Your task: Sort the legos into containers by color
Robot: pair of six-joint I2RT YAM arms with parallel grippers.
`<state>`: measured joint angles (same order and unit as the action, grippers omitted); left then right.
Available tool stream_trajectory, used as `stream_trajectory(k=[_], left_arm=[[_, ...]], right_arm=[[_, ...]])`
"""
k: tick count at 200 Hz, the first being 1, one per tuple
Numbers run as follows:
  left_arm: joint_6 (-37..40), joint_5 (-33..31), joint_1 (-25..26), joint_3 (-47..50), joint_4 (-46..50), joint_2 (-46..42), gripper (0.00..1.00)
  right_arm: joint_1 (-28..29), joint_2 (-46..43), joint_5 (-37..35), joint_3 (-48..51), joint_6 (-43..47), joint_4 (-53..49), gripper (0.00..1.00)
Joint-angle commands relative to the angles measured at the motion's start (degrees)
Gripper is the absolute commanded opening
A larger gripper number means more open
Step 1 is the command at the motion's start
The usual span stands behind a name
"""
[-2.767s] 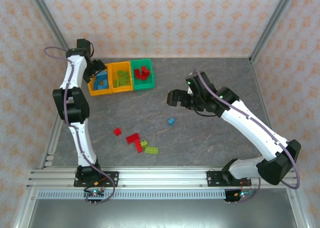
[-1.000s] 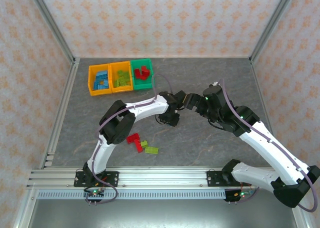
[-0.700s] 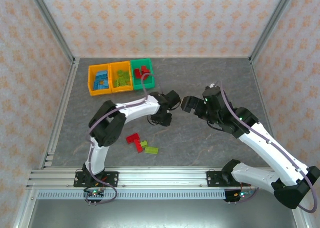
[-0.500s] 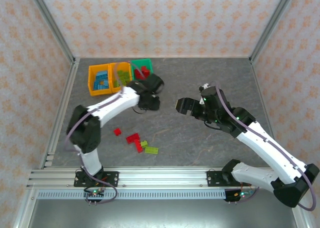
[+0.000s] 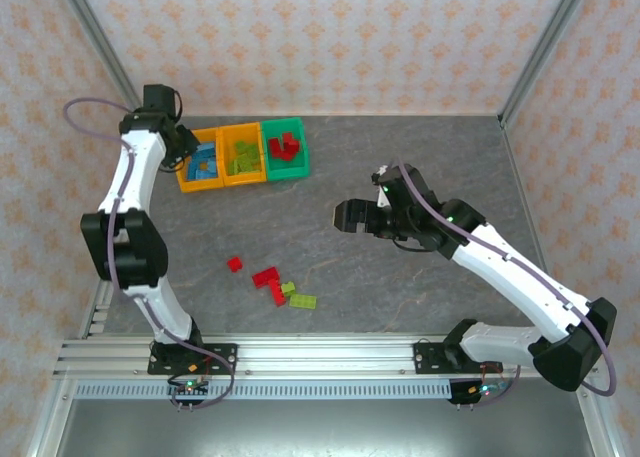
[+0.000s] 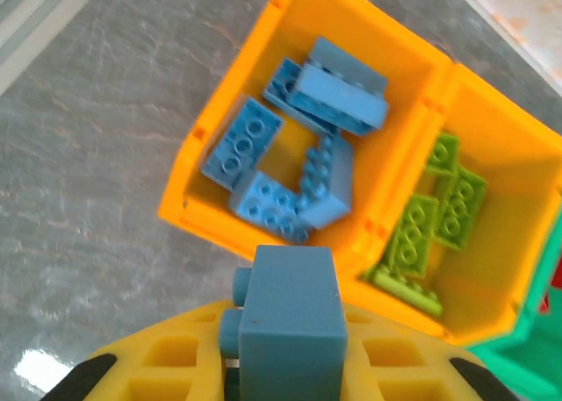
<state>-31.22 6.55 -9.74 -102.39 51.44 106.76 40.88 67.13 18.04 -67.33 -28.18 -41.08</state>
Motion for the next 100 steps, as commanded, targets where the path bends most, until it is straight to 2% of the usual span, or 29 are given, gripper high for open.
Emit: stream_trajectory(k=[1,28,55,74,100], left_arm=[[-0.51,-0.57,-0.28,-9.37,5.41,8.49,0.24],[-0.23,-0.72,-0.51,-20.53,7.6,16.54,0.29],[-1.23,-0.51,-0.88,-26.75,9.36,20.87,0.43],[-2.31,2.91,-0.68,-26.94,8.41,19.85,0.51],[-3.06,4.54,-0.1,-22.29,6.86,12.57,0.55]], right_arm=[[0.25,0.4,-2.6,-2.51,1.32,-3.56,0.98],[0.3,2.53,-3.51,-4.51,1.85,-5.85,0.98],[0.25,4.26,-4.33,-6.83,2.73,-7.95,0.98],[0.29,4.78,-4.98,-7.0,3.37,-7.67,0.98],[1.13,6.01,-5.08,-6.52,6.66,-5.91,0.97]])
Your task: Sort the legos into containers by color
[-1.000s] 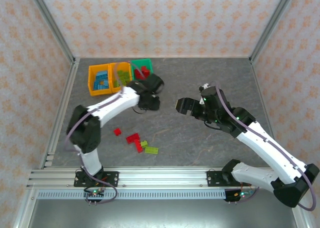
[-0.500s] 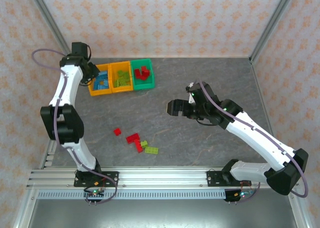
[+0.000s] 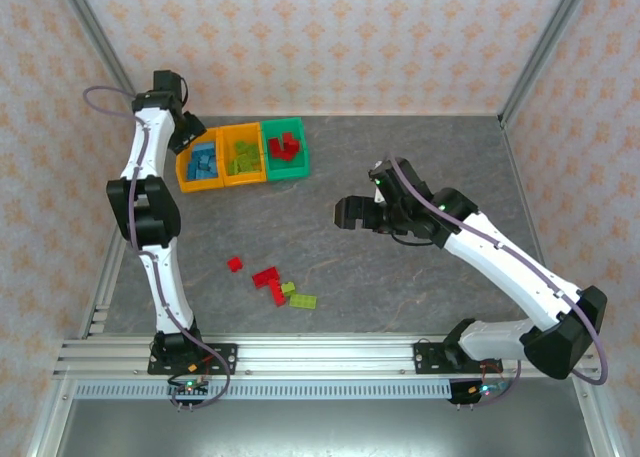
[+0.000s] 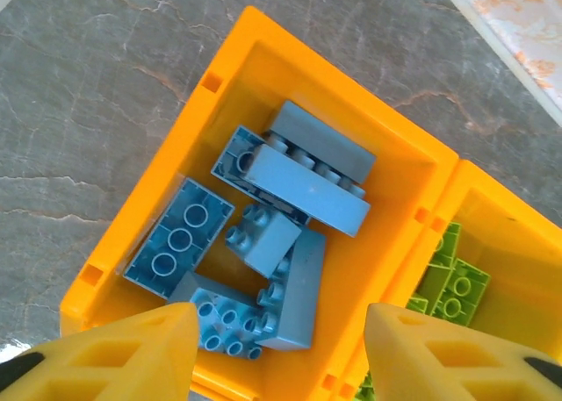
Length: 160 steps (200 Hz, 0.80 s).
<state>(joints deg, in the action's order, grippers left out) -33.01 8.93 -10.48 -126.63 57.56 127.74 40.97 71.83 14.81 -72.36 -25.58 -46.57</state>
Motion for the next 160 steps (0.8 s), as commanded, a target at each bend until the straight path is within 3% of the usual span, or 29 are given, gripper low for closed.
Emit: stream_trajectory(k=[1,47,96,136,160], left_arm=[[-1.31,2.29,0.69,2.33,0.64,-8.79,0.55],[2.02,4.63,7.82,25.08,-4.82,-34.25,0.6],[12.17,0.88,19.04,43.69,1.43,-56.09,0.64],[11.14,0.82,21.21,55.56,6.74,-73.52,0.74],[9.97,1.4,21.28,59.11,7.93,-79.13,0.81]], right_arm=[[1.13,1.39,-1.82,-1.48,4.19,-0.31,0.97],[8.5,9.22,-2.72,-1.76,18.44,0.04,0.96],[20.04,17.03,1.13,1.59,31.06,5.09,0.94],[26.56,17.55,-2.16,12.47,37.15,19.33,0.93],[27.4,20.74,-3.66,13.72,39.27,20.99,0.88]])
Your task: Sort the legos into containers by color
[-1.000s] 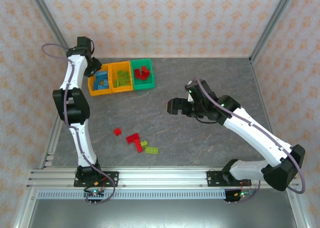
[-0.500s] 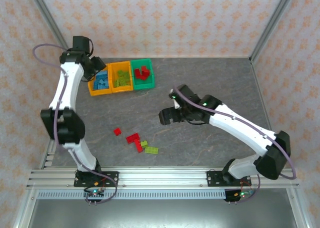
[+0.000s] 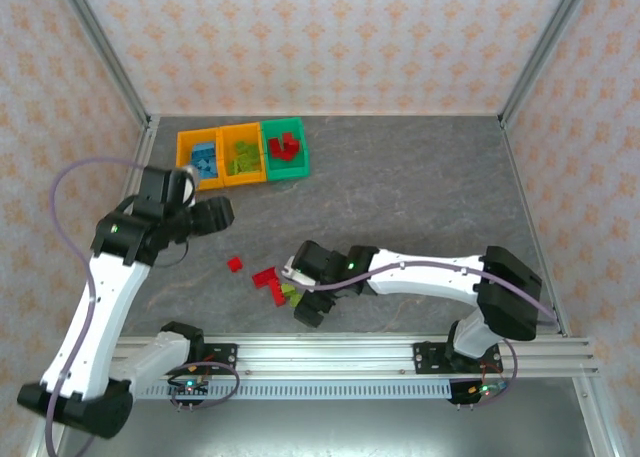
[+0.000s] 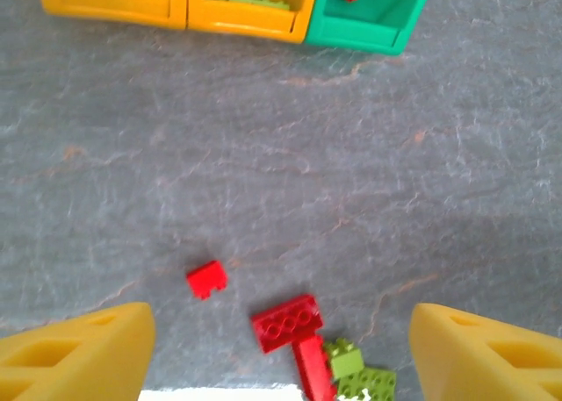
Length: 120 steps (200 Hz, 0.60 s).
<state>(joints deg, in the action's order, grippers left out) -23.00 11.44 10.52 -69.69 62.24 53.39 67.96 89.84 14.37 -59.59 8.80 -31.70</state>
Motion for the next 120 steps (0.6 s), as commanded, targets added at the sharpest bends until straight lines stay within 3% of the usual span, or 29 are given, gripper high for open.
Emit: stream_trajectory(k=[1,29,120], left_arm=[[-0.03,-1.05,0.24,2.22,3.29,-4.87,0.81],[0.75,2.07,0.24,1.6,5.81,-5.03,0.87],[-1.1,0.77,0.21,4.55,7.41,-7.9,0.89]], right_arm=[[0.46,2.89,-3.26,0.96,5.03,6.13,0.88],[1.08,6.84,-2.43,0.89,7.01,7.58,0.78],[2.18,13.01,-2.07,1.58,7.83,5.61,0.34]])
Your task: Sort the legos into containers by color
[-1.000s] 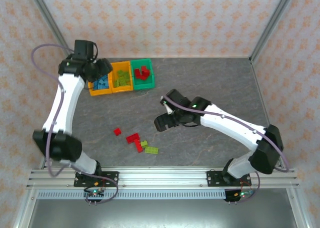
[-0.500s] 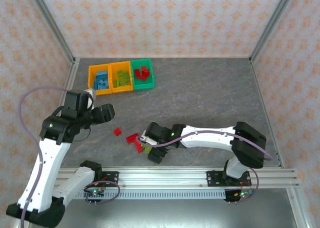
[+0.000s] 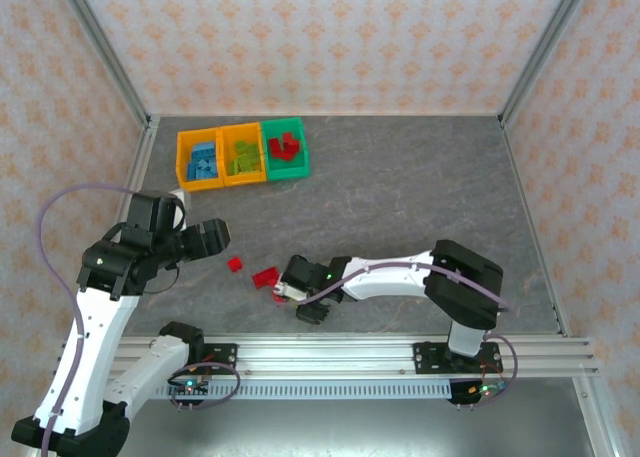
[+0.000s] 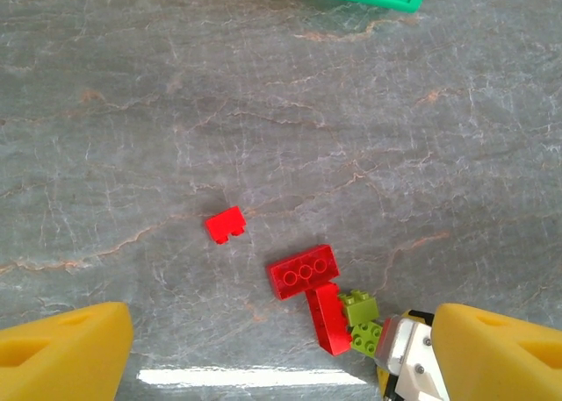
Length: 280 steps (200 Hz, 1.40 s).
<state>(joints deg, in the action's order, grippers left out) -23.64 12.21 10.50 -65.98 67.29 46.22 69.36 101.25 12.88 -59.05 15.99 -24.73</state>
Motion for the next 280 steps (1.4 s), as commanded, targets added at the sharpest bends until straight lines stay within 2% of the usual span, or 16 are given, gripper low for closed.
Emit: stream_trajectory(k=[1,23,83,98,118,150,194,207,234,259,280], left_arm=[[-0.5,-0.03,0.23,0.84,2.43,-0.75,0.89],[-0.4,-0.62,0.3,1.02,2.83,-1.34,0.89],[-0.6,-0.86,0.27,0.95,2.6,-1.48,0.9],[-0.79,-1.34,0.24,0.63,2.46,-1.31,0.9],[-1.32,-1.86,0.26,0.26,2.25,-1.3,0.9],[-3.09,-1.84,0.24,0.36,1.76,-1.48,0.9],[-5.27,-2.67,0.27,-0.12,0.92,-1.31,0.9],[-5.63,-2.5,0.24,-0.12,1.14,-1.22,0.9],[-6.02,-1.35,0.23,0.13,2.07,-0.95,0.9],[-5.98,-0.87,0.22,0.19,3.27,-0.53,0.9],[-5.73,-0.59,0.3,-0.41,4.05,0.42,0.9]], right_arm=[[0.78,1.63,-0.67,0.99,0.63,-1.37,0.34],[0.78,-0.18,-3.64,0.25,-1.05,-1.77,0.29],[-0.42,-16.28,-12.69,-0.51,-5.47,3.68,0.25],[-2.6,-18.27,-14.42,-2.29,-6.91,6.75,0.25],[-7.99,-17.75,-12.98,-5.12,-11.28,13.81,0.25],[-15.71,-5.38,-6.81,-19.88,-17.71,16.14,0.26],[-20.06,18.38,-4.46,-46.4,-21.59,13.72,0.26],[-20.66,25.03,-4.34,-55.49,-19.73,10.48,0.26],[-21.6,40.68,-5.76,-80.56,-13.61,-1.37,0.27],[-22.68,52.07,-5.32,-97.48,-12.09,-1.72,0.36],[-23.13,55.41,-5.44,-100.54,-12.28,4.33,0.51]])
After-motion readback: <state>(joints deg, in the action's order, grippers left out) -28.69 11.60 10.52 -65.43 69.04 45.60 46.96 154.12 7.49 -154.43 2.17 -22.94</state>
